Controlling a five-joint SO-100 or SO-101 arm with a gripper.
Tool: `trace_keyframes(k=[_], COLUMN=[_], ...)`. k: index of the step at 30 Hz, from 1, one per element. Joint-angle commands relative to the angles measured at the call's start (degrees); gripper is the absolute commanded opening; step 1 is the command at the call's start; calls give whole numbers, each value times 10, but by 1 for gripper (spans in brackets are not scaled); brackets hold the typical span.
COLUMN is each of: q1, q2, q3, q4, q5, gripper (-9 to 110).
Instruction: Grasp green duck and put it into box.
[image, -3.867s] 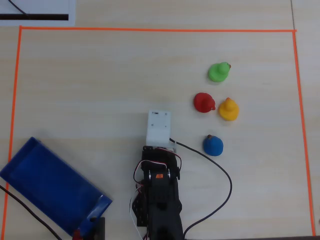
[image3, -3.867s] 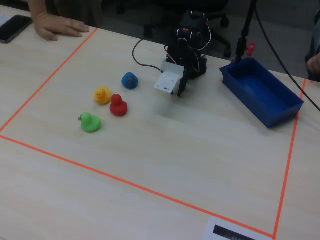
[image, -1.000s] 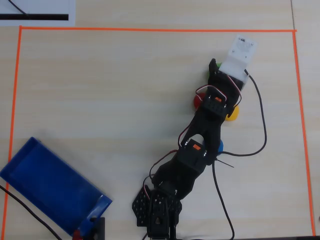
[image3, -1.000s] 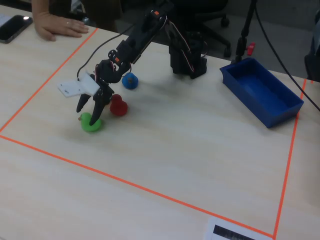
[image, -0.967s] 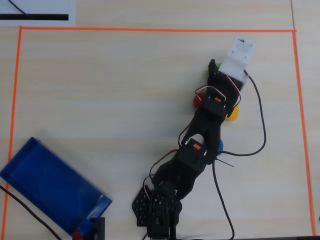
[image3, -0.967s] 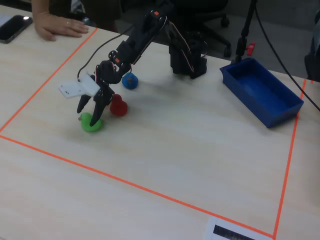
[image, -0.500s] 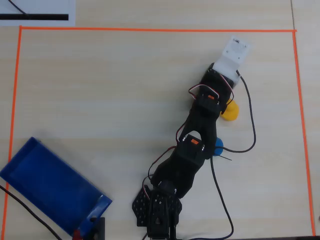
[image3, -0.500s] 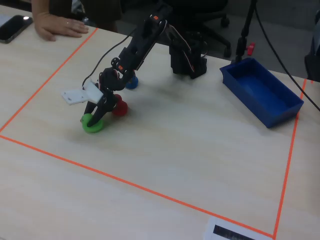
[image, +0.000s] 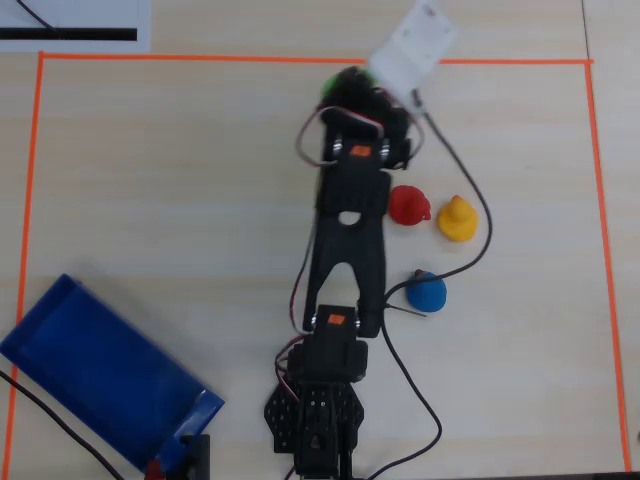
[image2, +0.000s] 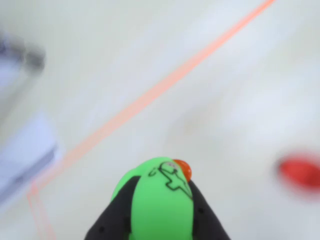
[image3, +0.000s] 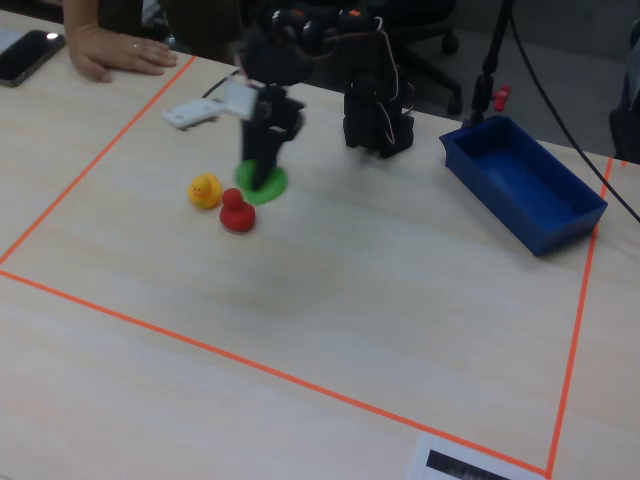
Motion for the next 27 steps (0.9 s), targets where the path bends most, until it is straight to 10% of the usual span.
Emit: trace_keyframes(k=[1, 16, 27], q1=[-223, -771, -831], q2=[134, 137, 89], q3=[62, 287, 284], q4=[183, 149, 106], q5=[76, 272, 324], gripper=[0, 0, 8])
